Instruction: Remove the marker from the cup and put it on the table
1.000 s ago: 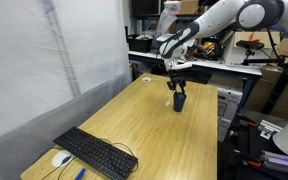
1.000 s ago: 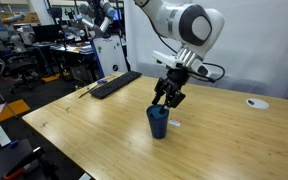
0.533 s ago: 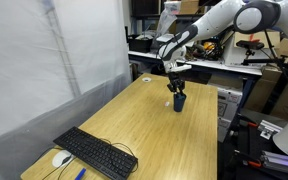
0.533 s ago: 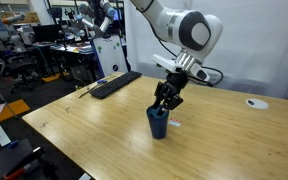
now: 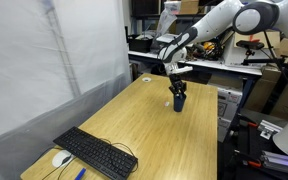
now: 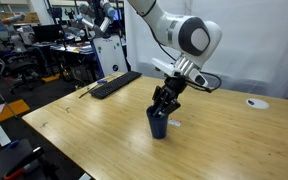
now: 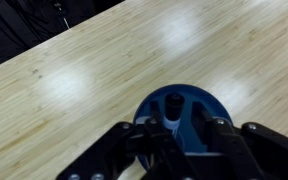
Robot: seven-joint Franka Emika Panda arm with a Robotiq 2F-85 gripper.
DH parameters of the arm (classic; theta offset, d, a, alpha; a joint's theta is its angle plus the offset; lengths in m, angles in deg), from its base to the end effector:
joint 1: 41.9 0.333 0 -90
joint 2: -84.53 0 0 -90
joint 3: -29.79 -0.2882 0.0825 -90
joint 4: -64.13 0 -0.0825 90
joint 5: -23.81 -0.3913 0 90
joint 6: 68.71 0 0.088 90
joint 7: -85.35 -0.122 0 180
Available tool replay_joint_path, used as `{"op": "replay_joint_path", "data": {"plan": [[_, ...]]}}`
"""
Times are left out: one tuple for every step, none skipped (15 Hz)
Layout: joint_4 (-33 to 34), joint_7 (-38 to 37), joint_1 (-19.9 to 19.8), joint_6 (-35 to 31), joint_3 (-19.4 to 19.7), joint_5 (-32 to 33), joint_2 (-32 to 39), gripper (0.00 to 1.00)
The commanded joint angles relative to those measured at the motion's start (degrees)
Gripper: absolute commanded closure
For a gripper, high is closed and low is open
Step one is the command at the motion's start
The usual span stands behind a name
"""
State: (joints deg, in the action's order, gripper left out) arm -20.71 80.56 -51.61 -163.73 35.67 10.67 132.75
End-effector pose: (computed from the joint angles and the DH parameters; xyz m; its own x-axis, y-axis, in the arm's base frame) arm 0.5938 -0.1350 0.1087 0.7151 -0.3266 -0.6180 -0.4436 -0.8953 -0.0402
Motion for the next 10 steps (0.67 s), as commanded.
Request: {"op": "replay_joint_path", "data": {"plan": [[0.1, -0.8, -1.1, 2.1, -0.9, -1.3, 0.4, 0.58], [0.1, -0.8, -1.0, 2.3, -0.9, -1.3, 0.6, 0.56], [0.2, -0.9, -1.0, 2.5, -0.9, -1.3, 0.7, 0.53], [0.2, -0.9, -1.0, 2.6, -0.9, -1.3, 0.8, 0.53], [0.2, -1.0, -1.0, 2.7, -0.9, -1.3, 0.8, 0.49], [0.3, -1.0, -0.9, 2.8, -0.9, -1.3, 0.9, 0.54], [0.4, -1.1, -0.9, 2.9, -0.9, -1.3, 0.9, 0.6], [0.5, -1.1, -1.0, 2.9, -0.9, -1.4, 1.0, 0.79], [0.6, -1.1, -1.0, 2.9, -1.0, -1.4, 1.0, 0.82], [0.6, -1.2, -1.0, 2.9, -1.0, -1.5, 1.0, 0.88]]}}
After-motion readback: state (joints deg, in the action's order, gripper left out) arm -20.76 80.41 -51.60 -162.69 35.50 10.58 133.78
